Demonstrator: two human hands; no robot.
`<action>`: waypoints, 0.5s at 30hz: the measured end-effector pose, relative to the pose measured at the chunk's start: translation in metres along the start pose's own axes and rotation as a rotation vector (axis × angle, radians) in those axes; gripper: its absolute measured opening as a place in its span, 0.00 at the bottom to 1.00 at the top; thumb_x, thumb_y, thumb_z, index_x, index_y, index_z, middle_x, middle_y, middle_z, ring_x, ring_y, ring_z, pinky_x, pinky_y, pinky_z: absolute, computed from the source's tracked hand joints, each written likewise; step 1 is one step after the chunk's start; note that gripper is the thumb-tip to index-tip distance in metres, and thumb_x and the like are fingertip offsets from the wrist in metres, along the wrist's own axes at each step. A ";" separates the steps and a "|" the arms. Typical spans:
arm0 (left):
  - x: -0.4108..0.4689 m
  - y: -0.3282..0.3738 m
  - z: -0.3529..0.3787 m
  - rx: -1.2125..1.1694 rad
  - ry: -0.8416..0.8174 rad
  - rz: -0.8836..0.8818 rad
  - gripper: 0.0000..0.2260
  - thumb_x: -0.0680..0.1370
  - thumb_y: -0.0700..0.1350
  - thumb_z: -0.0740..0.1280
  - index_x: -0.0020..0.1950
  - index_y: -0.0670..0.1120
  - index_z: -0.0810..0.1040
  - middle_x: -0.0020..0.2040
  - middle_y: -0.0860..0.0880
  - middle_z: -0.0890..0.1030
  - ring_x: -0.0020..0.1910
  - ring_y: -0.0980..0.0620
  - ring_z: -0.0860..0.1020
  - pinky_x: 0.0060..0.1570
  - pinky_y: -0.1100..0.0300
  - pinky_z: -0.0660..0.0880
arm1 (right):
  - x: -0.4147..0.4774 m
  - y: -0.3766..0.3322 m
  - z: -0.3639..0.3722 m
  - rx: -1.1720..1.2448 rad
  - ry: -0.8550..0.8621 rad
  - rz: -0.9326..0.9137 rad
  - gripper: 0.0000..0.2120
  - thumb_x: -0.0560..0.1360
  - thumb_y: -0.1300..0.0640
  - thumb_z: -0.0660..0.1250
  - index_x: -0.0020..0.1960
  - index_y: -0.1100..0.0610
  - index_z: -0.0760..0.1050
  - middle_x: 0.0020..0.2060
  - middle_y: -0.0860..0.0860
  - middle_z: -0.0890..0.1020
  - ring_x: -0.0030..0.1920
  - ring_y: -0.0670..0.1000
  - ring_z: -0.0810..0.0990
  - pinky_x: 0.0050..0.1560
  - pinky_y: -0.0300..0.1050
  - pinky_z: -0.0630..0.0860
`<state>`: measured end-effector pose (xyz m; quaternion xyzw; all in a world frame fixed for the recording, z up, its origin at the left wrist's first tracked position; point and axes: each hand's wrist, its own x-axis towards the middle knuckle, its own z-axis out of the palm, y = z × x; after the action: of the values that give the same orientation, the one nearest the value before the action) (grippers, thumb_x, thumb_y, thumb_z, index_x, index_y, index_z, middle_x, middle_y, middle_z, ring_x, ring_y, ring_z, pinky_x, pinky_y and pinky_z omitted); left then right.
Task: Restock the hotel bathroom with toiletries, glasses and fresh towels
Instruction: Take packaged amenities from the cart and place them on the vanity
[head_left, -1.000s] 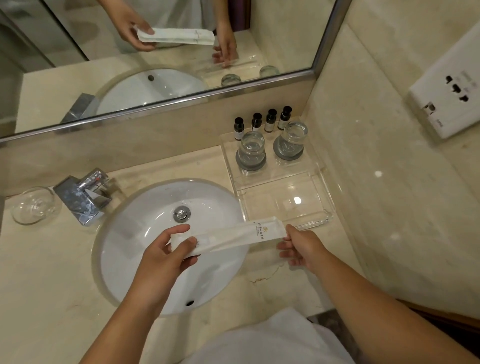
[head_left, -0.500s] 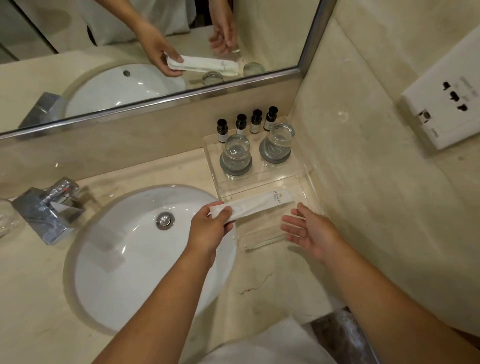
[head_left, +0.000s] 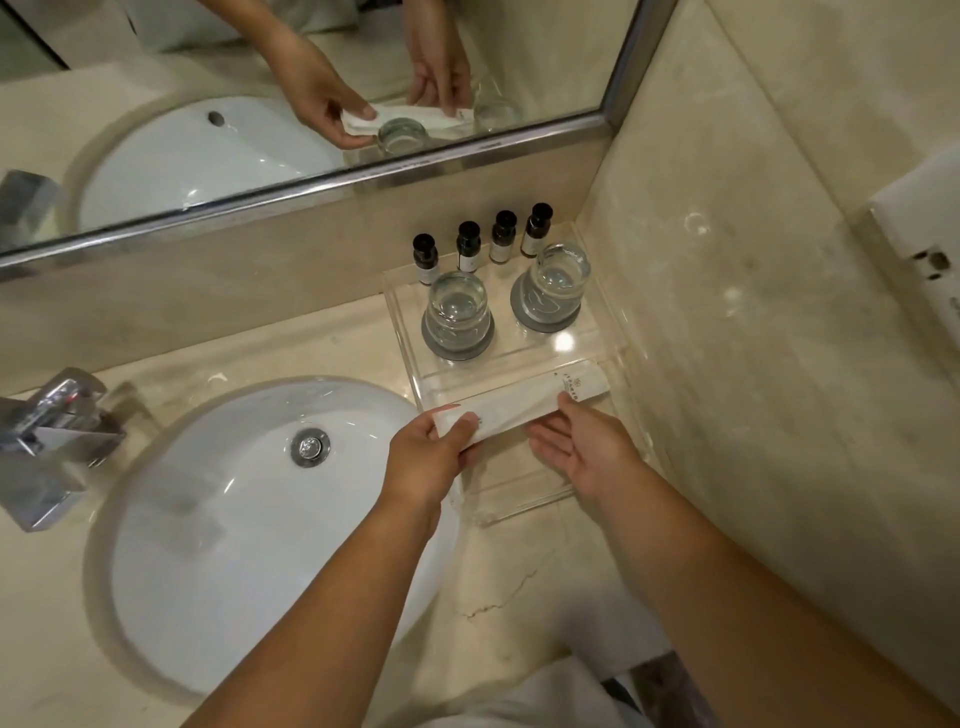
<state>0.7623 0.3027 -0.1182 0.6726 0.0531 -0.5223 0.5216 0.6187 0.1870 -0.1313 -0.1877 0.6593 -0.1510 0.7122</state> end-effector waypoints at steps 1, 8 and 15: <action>0.001 -0.001 0.000 -0.011 -0.006 -0.018 0.08 0.79 0.42 0.74 0.58 0.42 0.84 0.52 0.45 0.88 0.51 0.48 0.87 0.53 0.56 0.83 | 0.000 -0.001 0.001 0.007 0.004 -0.008 0.11 0.84 0.53 0.66 0.61 0.59 0.80 0.52 0.56 0.88 0.49 0.55 0.89 0.42 0.49 0.85; 0.002 -0.003 -0.002 0.014 -0.012 -0.014 0.10 0.80 0.42 0.73 0.61 0.43 0.84 0.55 0.46 0.87 0.53 0.50 0.86 0.52 0.60 0.82 | 0.005 -0.003 0.005 0.039 0.041 -0.052 0.10 0.84 0.56 0.66 0.61 0.60 0.79 0.51 0.56 0.88 0.48 0.56 0.89 0.38 0.46 0.84; -0.029 -0.005 -0.023 0.279 0.116 0.127 0.14 0.80 0.42 0.70 0.66 0.52 0.77 0.57 0.53 0.84 0.48 0.50 0.87 0.57 0.54 0.81 | 0.008 0.003 0.012 0.108 0.144 -0.125 0.08 0.84 0.57 0.67 0.58 0.61 0.80 0.50 0.57 0.87 0.48 0.55 0.89 0.47 0.48 0.86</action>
<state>0.7615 0.3356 -0.1015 0.7695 -0.0325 -0.4510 0.4510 0.6318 0.1862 -0.1391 -0.1787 0.6867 -0.2435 0.6612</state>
